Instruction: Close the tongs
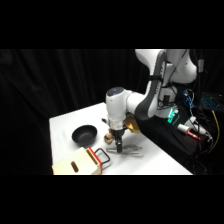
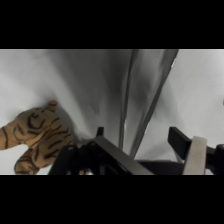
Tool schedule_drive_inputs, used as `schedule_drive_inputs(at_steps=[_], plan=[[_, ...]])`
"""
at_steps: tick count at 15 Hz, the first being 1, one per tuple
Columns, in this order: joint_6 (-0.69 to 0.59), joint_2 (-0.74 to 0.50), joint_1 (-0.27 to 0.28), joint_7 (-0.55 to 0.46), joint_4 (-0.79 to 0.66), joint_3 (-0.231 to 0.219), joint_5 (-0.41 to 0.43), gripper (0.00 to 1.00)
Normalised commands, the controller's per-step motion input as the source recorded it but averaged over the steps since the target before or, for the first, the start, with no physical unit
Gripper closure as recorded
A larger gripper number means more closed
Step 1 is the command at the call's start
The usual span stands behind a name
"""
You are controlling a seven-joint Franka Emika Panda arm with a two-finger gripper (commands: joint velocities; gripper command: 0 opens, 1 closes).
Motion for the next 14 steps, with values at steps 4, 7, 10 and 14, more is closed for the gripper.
schedule_drive_inputs(at_steps=[4, 7, 10, 14], plan=[[0.21, 0.20, 0.186, 0.04, 0.07, -0.109, 0.128, 0.00], [0.15, 0.14, 0.216, 0.05, 0.08, -0.143, 0.077, 0.35], [0.11, 0.05, 0.231, 0.06, 0.07, -0.168, 0.028, 0.59], [0.07, 0.03, 0.203, 0.09, 0.06, -0.169, -0.036, 0.87]])
